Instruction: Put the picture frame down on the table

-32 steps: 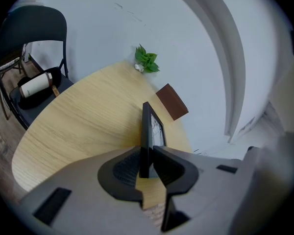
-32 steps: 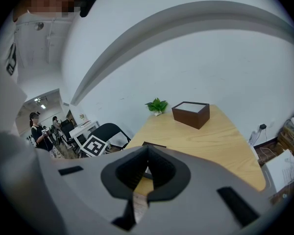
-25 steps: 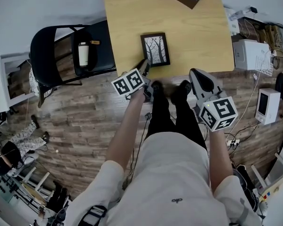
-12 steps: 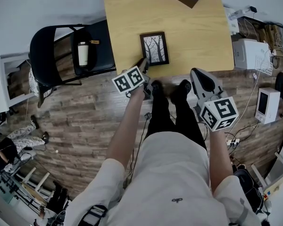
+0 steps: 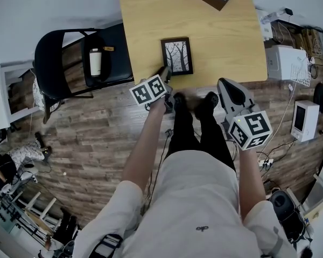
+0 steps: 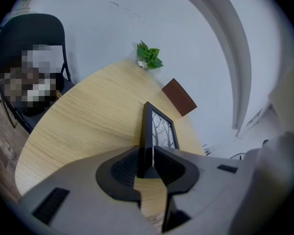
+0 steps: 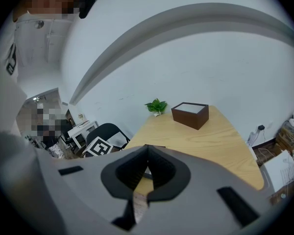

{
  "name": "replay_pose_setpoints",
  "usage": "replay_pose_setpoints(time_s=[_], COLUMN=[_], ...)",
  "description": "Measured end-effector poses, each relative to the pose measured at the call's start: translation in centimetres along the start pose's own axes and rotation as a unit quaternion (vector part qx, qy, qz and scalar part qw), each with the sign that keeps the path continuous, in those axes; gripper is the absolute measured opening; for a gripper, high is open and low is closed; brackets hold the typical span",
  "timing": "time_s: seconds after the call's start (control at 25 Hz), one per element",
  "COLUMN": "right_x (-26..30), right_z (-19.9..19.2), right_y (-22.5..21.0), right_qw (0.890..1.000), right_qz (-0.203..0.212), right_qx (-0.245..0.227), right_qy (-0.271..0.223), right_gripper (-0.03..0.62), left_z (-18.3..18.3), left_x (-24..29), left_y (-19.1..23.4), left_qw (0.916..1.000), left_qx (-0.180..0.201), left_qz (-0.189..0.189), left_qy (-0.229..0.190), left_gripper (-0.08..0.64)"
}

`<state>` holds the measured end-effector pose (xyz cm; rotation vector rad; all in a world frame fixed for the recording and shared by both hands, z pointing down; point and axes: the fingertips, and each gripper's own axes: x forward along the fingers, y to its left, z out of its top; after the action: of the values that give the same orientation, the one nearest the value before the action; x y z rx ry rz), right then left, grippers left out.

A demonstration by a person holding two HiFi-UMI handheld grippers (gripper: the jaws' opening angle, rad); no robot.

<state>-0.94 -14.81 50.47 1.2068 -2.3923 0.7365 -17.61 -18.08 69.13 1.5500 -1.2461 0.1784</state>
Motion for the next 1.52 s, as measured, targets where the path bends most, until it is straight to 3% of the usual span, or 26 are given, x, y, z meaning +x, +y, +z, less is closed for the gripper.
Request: replay_pose_setpoints(time_s=[0.36, 0.88, 1.16, 1.52], right_x=[0.1, -1.1, -3.8, -10.1], right_z=[0.2, 1.2, 1.3, 0.0], right_y=[0.4, 0.9, 1.2, 1.0], right_qw=[1.000, 1.000, 0.998, 0.994], right_qz=[-0.006, 0.016, 0.046, 0.088], right_qx=[0.000, -0.016, -0.032, -0.059], right_qy=[-0.004, -0.013, -0.021, -0.037], right_gripper=[-0.002, -0.002, -0.002, -0.002], left_z=[0.3, 0.7, -0.4, -4.8], left_x=[-0.2, -3.6, -6.4, -11.2], left_y=[0.0, -0.7, -3.7, -9.8], left_qw=[1.0000, 0.9996, 0.9982, 0.9928], left_qx=[0.005, 0.010, 0.023, 0.054], left_qz=[-0.007, -0.001, 0.007, 0.014], left_qy=[0.005, -0.026, -0.055, -0.106], left_gripper=[0.109, 0.103, 0.091, 0.061])
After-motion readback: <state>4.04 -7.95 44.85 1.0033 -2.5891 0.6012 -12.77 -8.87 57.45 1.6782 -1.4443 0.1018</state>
